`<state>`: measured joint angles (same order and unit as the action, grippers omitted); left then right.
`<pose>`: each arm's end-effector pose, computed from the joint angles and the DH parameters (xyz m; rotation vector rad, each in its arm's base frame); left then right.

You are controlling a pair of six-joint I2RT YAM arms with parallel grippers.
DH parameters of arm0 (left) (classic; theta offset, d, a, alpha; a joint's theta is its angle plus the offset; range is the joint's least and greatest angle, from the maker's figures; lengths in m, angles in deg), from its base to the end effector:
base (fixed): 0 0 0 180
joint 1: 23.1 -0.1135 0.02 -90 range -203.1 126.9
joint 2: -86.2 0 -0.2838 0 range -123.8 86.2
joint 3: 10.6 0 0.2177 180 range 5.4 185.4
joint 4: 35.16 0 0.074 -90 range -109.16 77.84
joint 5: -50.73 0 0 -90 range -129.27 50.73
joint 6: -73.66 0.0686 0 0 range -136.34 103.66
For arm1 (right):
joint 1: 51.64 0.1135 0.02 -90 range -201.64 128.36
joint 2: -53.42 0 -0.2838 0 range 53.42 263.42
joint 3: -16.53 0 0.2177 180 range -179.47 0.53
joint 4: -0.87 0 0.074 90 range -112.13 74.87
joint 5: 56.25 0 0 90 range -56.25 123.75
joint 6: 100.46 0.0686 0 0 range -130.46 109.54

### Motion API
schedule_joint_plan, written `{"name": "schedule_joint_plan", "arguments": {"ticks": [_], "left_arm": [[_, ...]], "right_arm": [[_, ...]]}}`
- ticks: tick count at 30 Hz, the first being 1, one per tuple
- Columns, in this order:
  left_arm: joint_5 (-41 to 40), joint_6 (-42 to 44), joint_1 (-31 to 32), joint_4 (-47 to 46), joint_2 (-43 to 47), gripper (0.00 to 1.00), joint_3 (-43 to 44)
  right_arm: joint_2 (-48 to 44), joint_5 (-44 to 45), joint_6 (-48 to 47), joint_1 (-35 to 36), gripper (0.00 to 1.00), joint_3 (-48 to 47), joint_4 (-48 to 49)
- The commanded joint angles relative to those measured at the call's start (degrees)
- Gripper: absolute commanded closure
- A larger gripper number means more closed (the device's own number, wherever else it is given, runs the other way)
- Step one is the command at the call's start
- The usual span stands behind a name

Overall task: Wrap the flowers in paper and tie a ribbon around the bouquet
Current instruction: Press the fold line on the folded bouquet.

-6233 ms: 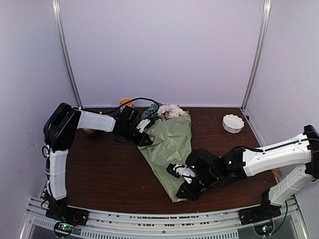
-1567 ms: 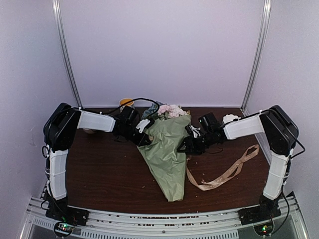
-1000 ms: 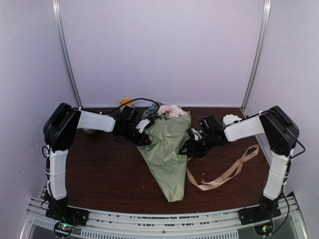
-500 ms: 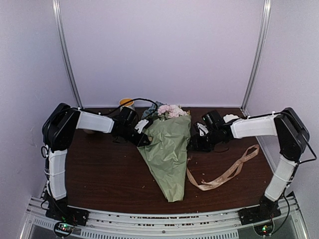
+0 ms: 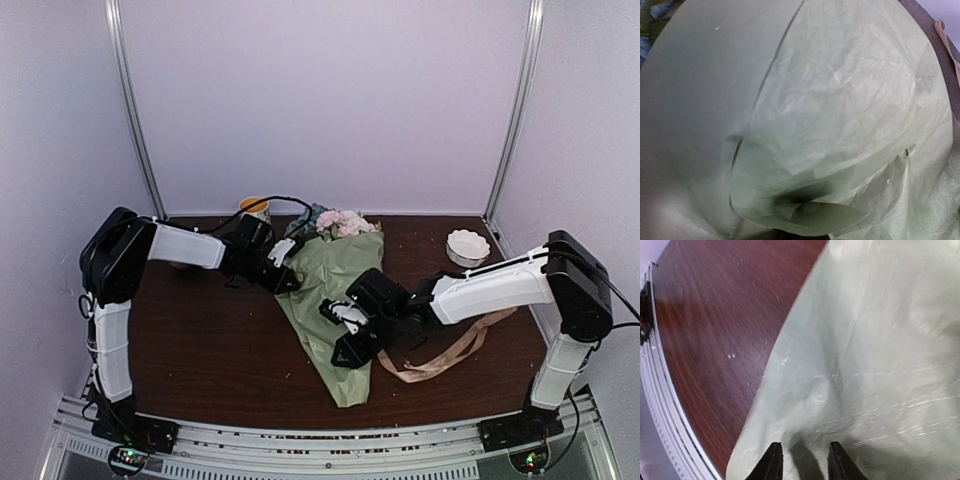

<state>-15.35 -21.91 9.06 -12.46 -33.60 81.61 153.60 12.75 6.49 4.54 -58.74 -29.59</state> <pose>0.3588 -0.2585 0.1538 0.7621 2.3923 -0.7941 0.1722 0.3012 0.1876 -1.0632 2.5142 0.9118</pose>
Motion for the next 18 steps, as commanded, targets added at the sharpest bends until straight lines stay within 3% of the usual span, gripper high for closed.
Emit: {"name": "schedule_joint_plan", "arguments": {"ticks": [1, 4, 6, 8, 12, 18], "left_arm": [[-3.8, -1.6, -0.8, -2.2, 4.2, 1.0, -1.4], [-9.2, -4.4, -1.0, -2.6, 5.8, 0.85, -2.2], [-17.3, -7.7, -1.4, -3.0, 7.4, 0.79, -3.5], [-23.4, -11.3, -3.0, -2.5, 8.7, 0.77, -4.6], [-27.5, -16.2, -6.9, 0.0, 10.1, 0.77, -5.3], [-34.8, -11.0, -2.6, 0.3, 17.2, 0.77, -8.0]], "right_arm": [[3.6, -1.0, -0.9, 2.5, 0.7, 0.9, -2.2], [6.1, 0.4, -1.5, 3.2, 0.7, 0.7, -3.7], [6.4, 1.5, -1.8, 3.5, 0.7, 1.2, -3.9], [5.8, 2.2, -1.7, 3.7, 0.7, 1.7, -3.7], [5.7, 3.0, -1.9, 4.2, 0.7, 1.5, -4.0], [5.9, 3.7, -2.0, 5.2, 0.7, 1.2, -4.2]]}}
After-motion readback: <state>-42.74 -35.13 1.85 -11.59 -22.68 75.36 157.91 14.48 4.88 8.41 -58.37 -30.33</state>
